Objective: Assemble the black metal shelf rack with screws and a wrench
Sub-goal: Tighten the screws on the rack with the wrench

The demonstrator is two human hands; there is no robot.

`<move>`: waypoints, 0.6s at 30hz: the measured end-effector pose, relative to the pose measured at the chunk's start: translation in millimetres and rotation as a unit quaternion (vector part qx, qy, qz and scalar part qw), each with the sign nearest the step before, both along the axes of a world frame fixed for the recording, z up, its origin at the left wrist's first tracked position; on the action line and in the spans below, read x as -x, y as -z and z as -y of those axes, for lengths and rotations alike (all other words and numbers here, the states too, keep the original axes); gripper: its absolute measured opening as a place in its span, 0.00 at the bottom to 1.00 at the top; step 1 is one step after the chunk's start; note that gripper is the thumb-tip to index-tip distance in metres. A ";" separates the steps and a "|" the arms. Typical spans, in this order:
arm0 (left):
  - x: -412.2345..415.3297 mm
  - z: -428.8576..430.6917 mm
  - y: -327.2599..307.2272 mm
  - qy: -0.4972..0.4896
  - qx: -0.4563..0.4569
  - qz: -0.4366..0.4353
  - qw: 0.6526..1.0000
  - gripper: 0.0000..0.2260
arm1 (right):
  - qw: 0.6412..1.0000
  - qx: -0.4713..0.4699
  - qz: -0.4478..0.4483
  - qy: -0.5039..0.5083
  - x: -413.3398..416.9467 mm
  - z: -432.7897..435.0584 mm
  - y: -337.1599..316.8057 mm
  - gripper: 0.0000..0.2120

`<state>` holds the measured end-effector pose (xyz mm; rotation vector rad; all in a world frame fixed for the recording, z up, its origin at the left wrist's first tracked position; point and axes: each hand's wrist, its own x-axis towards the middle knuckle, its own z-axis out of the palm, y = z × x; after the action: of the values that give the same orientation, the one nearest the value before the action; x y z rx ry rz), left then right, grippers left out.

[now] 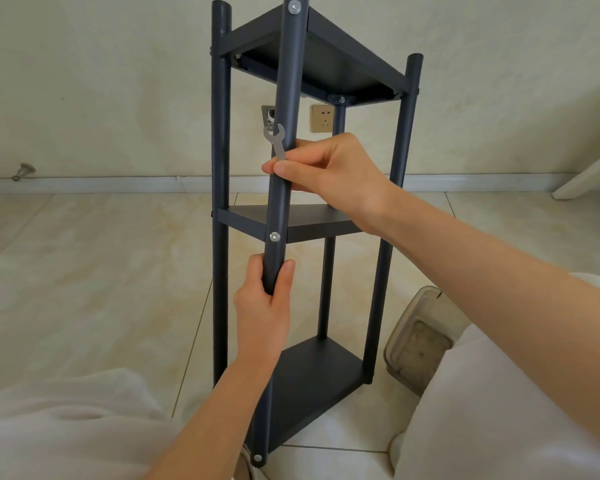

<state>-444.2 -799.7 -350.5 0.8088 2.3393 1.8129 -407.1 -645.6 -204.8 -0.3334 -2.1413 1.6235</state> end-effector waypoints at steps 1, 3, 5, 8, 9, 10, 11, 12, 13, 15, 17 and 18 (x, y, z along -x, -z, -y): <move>0.0 -0.8 -0.2 0.000 -0.001 -0.001 1.000 0.15 | 1.000 -0.005 0.003 0.000 -0.3 0.1 0.0 0.08; 0.0 -2.5 -1.3 -0.003 -0.002 -0.003 1.000 0.14 | 1.000 -0.023 0.018 -0.005 0.4 1.4 -1.8 0.08; 0.9 -3.4 -3.4 -0.007 -0.006 -0.002 1.000 0.13 | 0.998 -0.043 0.047 -0.004 1.7 0.8 -6.3 0.07; 5.7 -2.2 -6.0 -0.015 -0.015 0.002 1.000 0.13 | 0.993 -0.044 0.107 0.030 -2.6 -5.2 -10.8 0.05; 7.9 -2.0 -6.4 -0.020 -0.018 0.001 1.000 0.13 | 0.990 -0.049 0.125 0.042 -6.2 -6.6 -9.0 0.06; 10.2 -2.2 -6.9 -0.026 -0.021 -0.003 0.999 0.13 | 0.987 -0.061 0.139 0.050 -10.6 -6.2 -5.9 0.07; 12.3 -2.6 -7.1 -0.032 -0.025 -0.007 0.999 0.15 | 0.984 -0.078 0.151 0.055 -15.0 -4.5 -1.1 0.08; 13.9 -3.1 -6.9 -0.035 -0.030 -0.007 0.999 0.16 | 0.980 -0.094 0.165 0.058 -19.2 -1.4 4.1 0.09; 15.3 -3.5 -6.5 -0.037 -0.036 -0.002 0.999 0.18 | 0.977 -0.102 0.180 0.057 -22.5 2.6 9.2 0.09; 18.6 -4.2 -6.0 -0.037 -0.045 0.005 0.998 0.20 | 0.973 -0.092 0.204 0.048 -25.3 10.8 18.2 0.08; 21.2 -4.1 -5.4 -0.041 -0.047 0.005 0.998 0.21 | 0.969 -0.092 0.225 0.038 -23.8 17.4 28.4 0.10; 22.2 -4.1 -5.4 -0.044 -0.048 0.003 0.998 0.22 | 0.966 -0.101 0.236 0.036 -21.9 20.0 34.8 0.10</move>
<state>-466.4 -795.6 -345.0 0.7207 2.3353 1.9719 -385.2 -665.6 -239.6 -0.7903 -2.5790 1.3673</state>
